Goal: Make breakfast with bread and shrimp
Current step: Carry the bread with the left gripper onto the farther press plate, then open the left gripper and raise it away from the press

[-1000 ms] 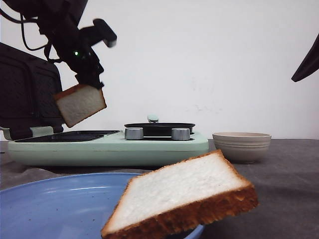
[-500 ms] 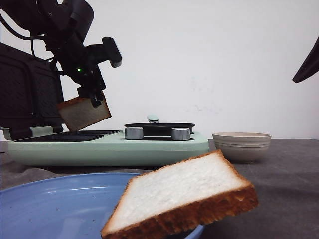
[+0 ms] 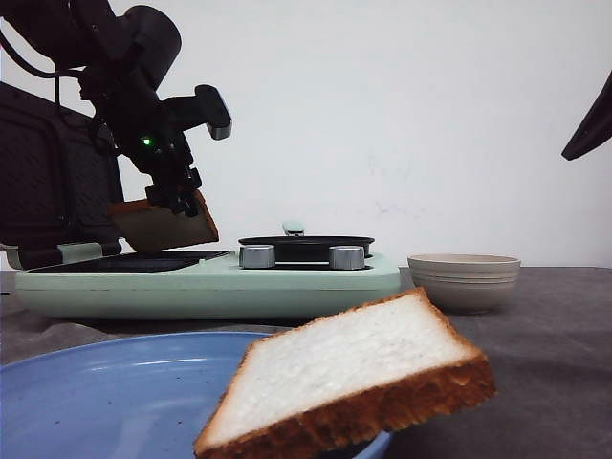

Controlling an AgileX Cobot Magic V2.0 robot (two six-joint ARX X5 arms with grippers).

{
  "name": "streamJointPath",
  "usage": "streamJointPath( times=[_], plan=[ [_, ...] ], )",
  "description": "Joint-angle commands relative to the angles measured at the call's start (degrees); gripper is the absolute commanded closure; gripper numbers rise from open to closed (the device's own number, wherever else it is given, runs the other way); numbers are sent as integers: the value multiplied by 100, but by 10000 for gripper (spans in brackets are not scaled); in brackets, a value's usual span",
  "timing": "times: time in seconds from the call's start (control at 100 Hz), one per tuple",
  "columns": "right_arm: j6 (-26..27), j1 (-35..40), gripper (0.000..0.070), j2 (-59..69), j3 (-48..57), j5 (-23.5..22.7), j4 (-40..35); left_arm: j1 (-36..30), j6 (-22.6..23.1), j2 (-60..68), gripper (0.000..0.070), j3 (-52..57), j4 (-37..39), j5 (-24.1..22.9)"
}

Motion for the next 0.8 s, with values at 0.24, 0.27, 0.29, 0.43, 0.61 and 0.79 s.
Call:
streamJointPath(
  times=[0.24,0.27,0.29,0.43,0.61,0.79],
  plan=[
    [-85,15,289,31,90,0,20,-48,-396,129,340,151,-92,61],
    [-85,15,289,31,90,0,20,-50,-396,129,340,151,-114,61],
    [-85,15,289,31,90,0,20,-50,-393,129,340,151,-131,61],
    [-85,15,289,31,90,0,20,-50,-393,129,252,151,-319,74],
    [-85,15,289,31,90,-2,20,-50,-481,127,213,151,-363,74],
    [-85,15,289,31,90,0,20,-50,-507,127,175,151,-452,127]
  ],
)
